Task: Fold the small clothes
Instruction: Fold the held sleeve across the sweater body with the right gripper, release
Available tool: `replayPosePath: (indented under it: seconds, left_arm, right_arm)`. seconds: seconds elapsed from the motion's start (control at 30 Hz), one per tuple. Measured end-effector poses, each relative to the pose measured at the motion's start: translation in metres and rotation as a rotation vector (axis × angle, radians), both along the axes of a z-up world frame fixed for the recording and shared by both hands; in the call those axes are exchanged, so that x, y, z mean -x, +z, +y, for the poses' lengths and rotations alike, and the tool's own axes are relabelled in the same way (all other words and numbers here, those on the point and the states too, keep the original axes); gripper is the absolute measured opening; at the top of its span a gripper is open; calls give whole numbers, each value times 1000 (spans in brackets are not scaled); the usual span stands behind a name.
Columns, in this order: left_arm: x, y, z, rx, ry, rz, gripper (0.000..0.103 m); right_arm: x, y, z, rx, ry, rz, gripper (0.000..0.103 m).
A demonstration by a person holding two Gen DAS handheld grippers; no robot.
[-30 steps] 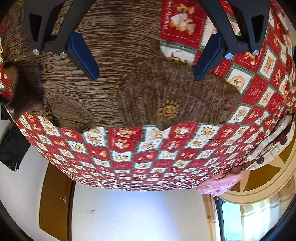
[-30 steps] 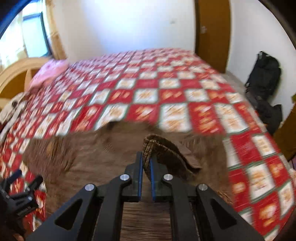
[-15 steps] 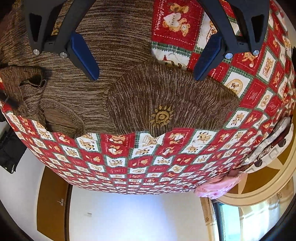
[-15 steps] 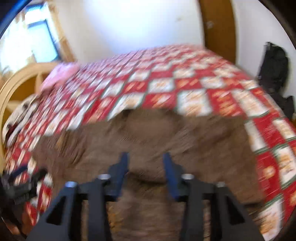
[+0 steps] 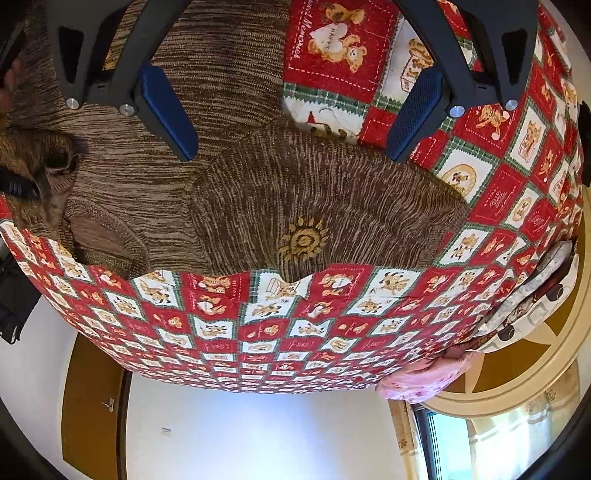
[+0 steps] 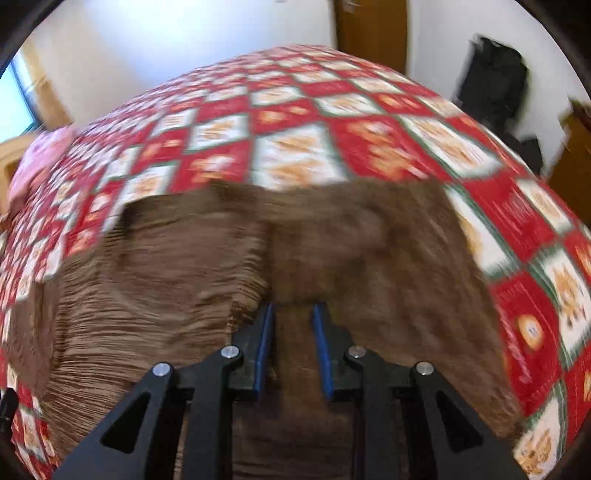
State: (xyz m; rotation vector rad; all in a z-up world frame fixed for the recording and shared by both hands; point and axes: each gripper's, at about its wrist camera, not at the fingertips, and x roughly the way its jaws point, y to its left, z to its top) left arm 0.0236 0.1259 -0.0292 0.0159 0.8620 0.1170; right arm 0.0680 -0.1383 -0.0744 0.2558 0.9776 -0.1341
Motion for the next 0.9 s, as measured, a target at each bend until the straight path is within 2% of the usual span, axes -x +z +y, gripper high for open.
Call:
replayPosePath:
  seconds: [0.1,0.13,0.2,0.27,0.33,0.5,0.53,0.63,0.9]
  left_arm:
    - [1,1,0,-11,-3,-3,102]
    - [2,1,0,-21,-6,-9,102]
    - [3,2,0,-33,-7,-20,102]
    - [2,1,0,-34,-4,-26,102]
    - [1,-1,0,-23,-5,-26,102]
    - [4,-3,-6,-59,-19,-32,102]
    - [4,-3,-7,-75,-17,-38,102]
    - [5,-3,-7,-111,-11,-47,102]
    - [4,-4,13,-100,29,-47,102]
  right_arm:
    - [-20,5,15,-232,155,-34,27]
    - [-22,6,20,-259,180,-42,27]
    - [-17,7,34,-170,214,-48,29]
    - [-7,8,52,-26,259,-57,29]
    - [5,8,61,47,263,-74,29]
    - [13,10,59,144,223,-90,29]
    - [18,13,61,159,215,-102,34]
    - [29,23,69,228,174,-145,57]
    - [41,31,90,308,176,-179,58]
